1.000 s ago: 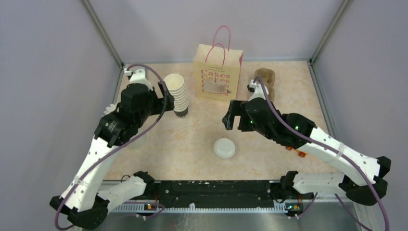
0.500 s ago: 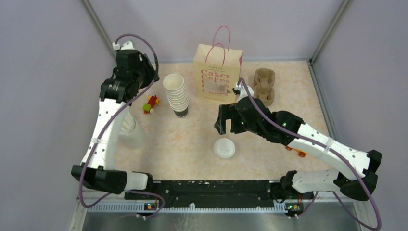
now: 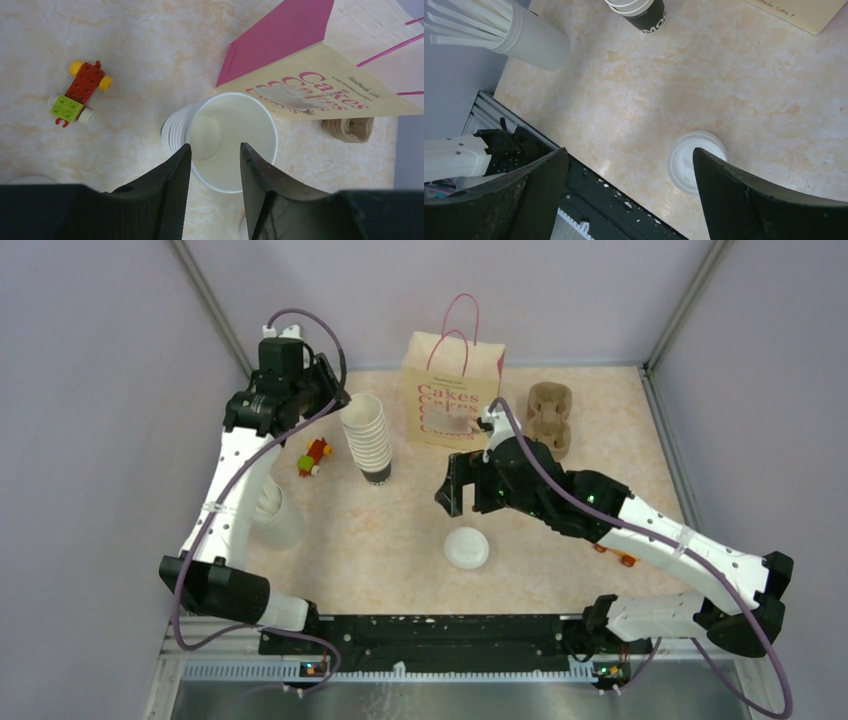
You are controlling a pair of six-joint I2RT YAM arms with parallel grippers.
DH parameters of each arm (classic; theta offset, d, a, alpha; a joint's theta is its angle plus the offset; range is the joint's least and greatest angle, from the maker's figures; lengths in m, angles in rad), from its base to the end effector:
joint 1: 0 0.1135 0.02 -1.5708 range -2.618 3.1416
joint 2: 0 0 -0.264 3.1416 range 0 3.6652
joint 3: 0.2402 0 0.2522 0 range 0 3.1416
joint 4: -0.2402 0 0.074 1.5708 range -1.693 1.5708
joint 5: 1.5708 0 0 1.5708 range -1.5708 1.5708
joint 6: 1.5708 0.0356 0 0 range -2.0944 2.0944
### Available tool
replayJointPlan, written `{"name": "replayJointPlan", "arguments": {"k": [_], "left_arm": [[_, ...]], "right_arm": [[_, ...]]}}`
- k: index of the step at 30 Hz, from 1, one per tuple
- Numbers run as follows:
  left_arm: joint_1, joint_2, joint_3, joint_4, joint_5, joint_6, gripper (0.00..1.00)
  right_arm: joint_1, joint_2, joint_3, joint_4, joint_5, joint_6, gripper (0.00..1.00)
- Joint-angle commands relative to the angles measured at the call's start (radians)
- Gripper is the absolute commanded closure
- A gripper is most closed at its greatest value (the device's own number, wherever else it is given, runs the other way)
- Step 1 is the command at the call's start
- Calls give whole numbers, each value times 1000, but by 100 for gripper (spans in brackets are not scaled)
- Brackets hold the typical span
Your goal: Pack the takeout coffee
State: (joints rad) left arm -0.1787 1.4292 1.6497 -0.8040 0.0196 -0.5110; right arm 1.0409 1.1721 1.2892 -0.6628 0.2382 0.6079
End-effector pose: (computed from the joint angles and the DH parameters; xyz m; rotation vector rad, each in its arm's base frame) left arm 0.2952 -0.0540 0.4266 -0.3499 2.1560 -0.4175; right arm 0.1319 0.2085 0.3886 -0.3253 2.1629 0.7242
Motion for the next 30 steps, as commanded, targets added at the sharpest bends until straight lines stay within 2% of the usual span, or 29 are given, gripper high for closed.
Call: {"name": "replayJointPlan", "arguments": {"k": [1, 9, 15, 25, 30], "left_arm": [[-1, 21, 19, 53, 9, 38, 54], [-1, 16, 13, 37, -10, 74, 50], [-1, 19, -26, 51, 0, 75, 57], [-1, 31, -44, 52, -10, 98, 55], [-1, 29, -57, 63, -3, 101, 60]], "right_arm": [[8, -17, -14, 33, -3, -17, 8], [9, -67, -49, 29, 26, -11, 8], [9, -76, -52, 25, 30, -6, 8], [10, -87, -63, 27, 31, 2, 8], [9, -93, -62, 21, 36, 4, 8]]}}
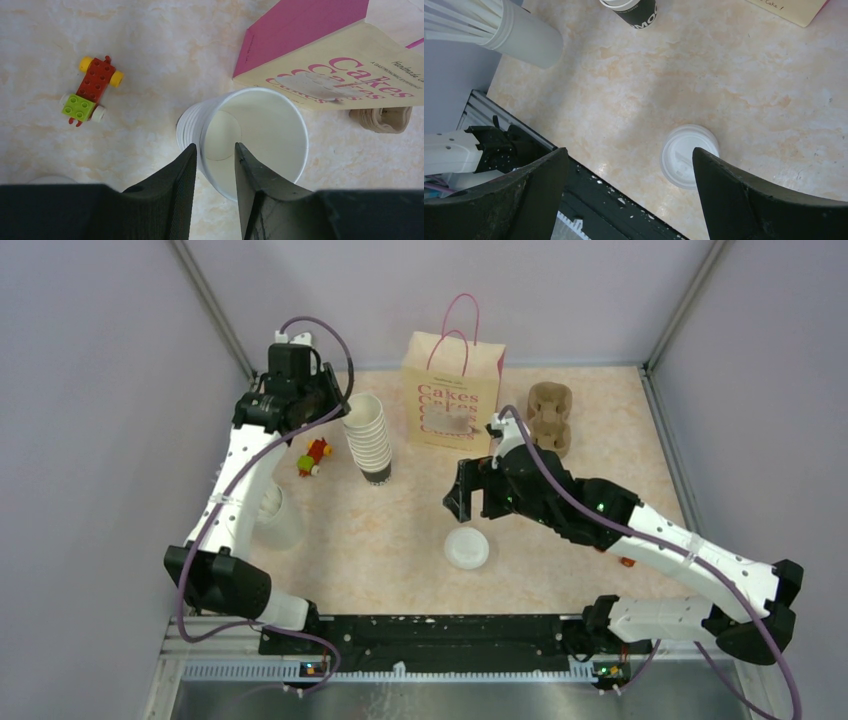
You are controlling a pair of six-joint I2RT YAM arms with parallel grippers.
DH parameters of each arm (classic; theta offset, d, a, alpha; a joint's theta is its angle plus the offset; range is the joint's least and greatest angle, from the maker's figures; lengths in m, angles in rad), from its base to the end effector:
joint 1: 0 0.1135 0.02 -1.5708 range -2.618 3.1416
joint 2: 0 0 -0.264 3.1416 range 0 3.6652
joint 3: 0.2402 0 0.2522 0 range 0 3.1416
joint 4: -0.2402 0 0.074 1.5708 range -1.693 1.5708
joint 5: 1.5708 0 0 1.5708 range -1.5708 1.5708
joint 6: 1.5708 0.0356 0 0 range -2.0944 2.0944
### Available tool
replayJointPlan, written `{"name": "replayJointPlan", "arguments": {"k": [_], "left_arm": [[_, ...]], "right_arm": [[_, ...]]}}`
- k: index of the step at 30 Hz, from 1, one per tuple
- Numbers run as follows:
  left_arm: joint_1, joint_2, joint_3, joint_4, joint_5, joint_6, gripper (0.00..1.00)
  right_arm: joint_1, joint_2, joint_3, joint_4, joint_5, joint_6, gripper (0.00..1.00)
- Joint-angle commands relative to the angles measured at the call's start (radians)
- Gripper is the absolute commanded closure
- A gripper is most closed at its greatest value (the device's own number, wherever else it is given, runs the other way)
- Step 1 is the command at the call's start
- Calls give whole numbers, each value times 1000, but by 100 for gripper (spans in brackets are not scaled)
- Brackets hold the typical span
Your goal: Pack the takeout coffee
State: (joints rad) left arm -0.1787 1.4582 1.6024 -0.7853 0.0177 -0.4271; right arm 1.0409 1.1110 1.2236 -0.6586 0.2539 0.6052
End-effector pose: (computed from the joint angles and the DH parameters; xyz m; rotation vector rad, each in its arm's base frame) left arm 0.3069 -0.0561 0.4049 -0.2670 2.2188 -0.3532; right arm 0.1251 0.1958 0.3809 -0.3177 2.1577 0.7084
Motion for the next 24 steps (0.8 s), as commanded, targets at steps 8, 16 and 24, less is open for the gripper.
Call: {"name": "replayJointPlan", "arguments": {"k": [8, 16, 24], "left_arm": [[-1, 7, -8, 49, 16, 24, 72], [-1, 5, 67, 20, 65, 14, 100], [0, -2, 130, -8, 81, -34, 100]], "right_arm": [[8, -46, -6, 16, 35, 10, 9], [8, -54, -13, 21, 48, 12, 9], [10, -49, -18, 56, 55, 4, 9]]}}
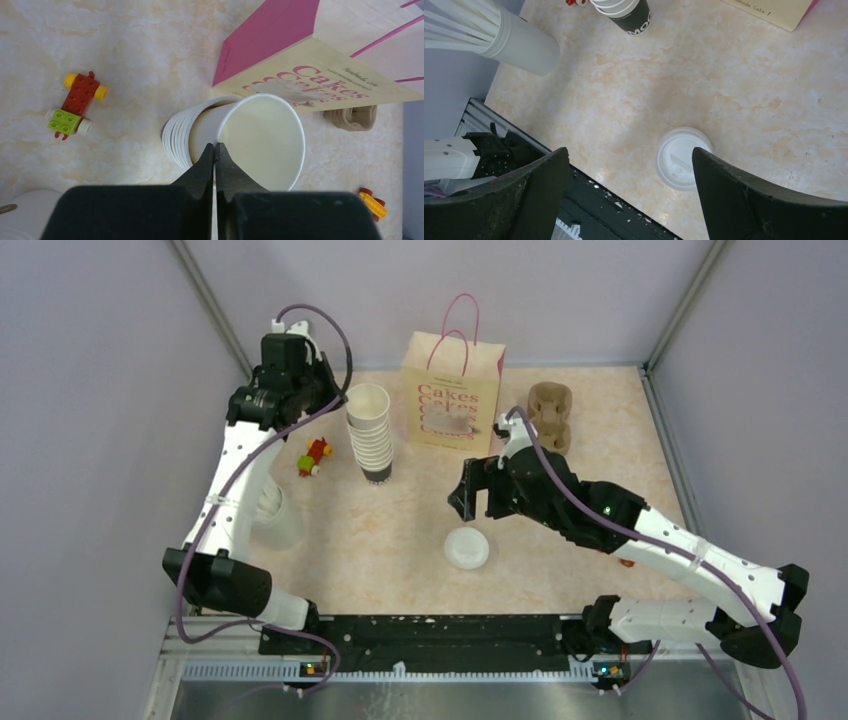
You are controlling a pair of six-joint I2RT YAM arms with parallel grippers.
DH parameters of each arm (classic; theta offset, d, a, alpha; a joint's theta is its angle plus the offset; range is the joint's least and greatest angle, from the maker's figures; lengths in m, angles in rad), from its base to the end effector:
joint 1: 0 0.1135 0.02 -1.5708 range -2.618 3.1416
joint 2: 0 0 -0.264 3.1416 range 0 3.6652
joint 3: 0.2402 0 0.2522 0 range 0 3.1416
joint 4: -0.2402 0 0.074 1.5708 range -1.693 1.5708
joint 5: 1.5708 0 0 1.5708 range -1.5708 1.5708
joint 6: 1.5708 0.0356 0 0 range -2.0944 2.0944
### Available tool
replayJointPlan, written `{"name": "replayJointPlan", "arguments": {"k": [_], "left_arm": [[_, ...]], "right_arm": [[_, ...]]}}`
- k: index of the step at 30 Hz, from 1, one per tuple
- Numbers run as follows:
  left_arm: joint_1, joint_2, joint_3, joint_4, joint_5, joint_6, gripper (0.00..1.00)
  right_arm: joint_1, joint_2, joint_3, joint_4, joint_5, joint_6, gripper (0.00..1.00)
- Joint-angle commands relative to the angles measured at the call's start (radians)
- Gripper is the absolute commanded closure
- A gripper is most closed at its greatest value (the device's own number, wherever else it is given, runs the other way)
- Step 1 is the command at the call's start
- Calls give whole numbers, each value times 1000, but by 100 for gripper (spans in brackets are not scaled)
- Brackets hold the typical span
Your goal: Pack the takeout coffee
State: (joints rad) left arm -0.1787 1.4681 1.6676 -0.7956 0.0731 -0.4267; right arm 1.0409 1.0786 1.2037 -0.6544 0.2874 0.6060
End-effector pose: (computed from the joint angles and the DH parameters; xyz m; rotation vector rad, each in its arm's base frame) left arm 0.3063 -0.0580 0.4220 -0.2294 2.1844 -0.4236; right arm 0.1220 0.1883 0.3817 -0.2891 2.1340 0.6918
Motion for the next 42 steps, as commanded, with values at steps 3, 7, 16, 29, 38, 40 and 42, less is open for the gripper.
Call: {"name": "replayJointPlan", "arguments": {"k": [3, 7, 16, 29, 38, 40, 42], "left_arm": [[1, -3, 91, -18, 33, -52, 100], [2, -4, 129, -39, 32, -63, 100], [2, -21, 254, -91, 32, -61, 100], [2, -64, 408, -196, 136, -64, 100], [2, -147, 404, -325, 257, -26, 100], [2, -184, 375, -359, 261, -3, 100], [2, -226, 317, -386, 244, 23, 100]], "right_arm": [[9, -10, 7, 65, 19, -2, 9], [9, -8, 10, 71, 18, -8, 9], [9, -14, -5, 75, 33, -7, 10], [9, -32, -121, 137, -33, 33, 17], [9, 26, -258, 318, -139, 116, 28], [9, 63, -275, 361, -164, 131, 30], [11, 110, -288, 405, -189, 145, 32]]}}
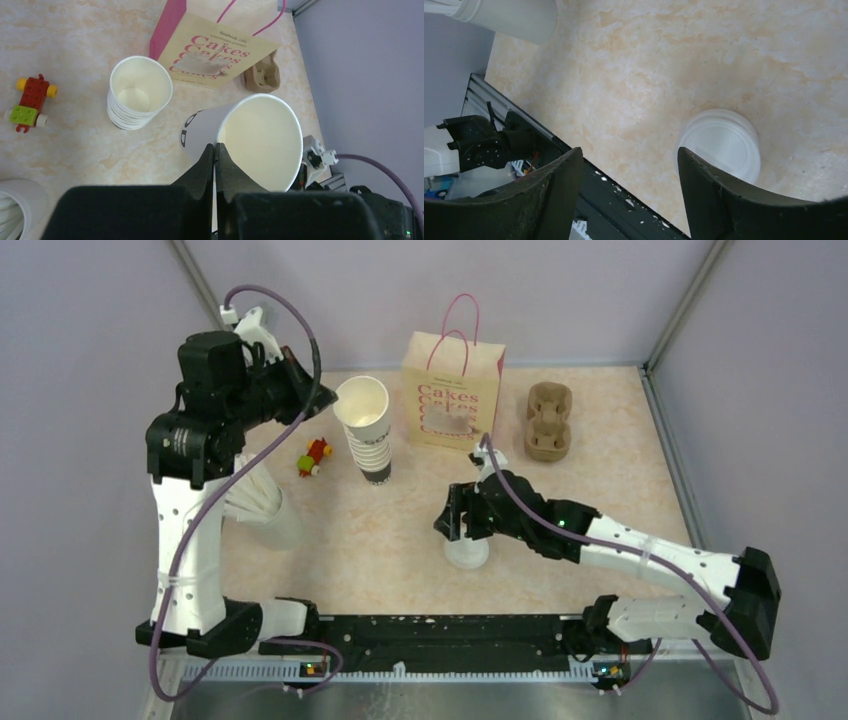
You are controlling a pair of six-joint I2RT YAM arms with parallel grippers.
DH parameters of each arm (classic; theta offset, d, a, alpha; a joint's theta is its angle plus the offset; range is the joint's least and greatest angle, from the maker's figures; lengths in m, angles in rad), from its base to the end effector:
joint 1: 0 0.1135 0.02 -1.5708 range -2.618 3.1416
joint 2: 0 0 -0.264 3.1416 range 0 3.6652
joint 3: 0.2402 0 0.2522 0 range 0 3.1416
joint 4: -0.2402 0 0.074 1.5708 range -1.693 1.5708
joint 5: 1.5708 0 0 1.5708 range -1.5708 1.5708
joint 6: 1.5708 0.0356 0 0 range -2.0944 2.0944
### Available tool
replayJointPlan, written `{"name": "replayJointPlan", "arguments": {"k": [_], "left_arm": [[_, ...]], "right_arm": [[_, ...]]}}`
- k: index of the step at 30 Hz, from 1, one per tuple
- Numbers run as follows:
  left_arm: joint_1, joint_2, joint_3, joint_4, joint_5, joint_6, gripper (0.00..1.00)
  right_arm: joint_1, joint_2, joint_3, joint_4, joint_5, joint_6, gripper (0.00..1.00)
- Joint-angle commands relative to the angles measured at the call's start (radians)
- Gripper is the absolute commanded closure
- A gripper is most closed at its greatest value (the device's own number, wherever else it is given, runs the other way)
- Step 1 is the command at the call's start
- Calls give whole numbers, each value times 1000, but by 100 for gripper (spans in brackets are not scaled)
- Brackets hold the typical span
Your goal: Pack the takeout coffee
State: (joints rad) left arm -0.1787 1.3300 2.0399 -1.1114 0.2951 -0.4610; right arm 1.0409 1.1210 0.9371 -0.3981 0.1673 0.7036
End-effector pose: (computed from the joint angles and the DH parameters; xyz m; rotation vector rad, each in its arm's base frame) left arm 0.1981 -0.0463 0.5328 -0.0871 2.0205 -0.7028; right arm 0.1305 0.2111 0.3055 -0.2787 2.2459 0.8113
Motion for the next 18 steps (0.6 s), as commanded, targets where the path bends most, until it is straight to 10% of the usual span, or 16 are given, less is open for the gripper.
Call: {"name": "replayJointPlan", "arguments": {"k": [1, 18], "left_arm": [[2, -113, -89, -81, 8, 69, 100], [2, -475, -607, -35, -131, 24, 100]], "right_arm": [[10, 90, -25, 167, -79, 53, 33], [98, 527, 112, 251, -40, 92, 45]]}}
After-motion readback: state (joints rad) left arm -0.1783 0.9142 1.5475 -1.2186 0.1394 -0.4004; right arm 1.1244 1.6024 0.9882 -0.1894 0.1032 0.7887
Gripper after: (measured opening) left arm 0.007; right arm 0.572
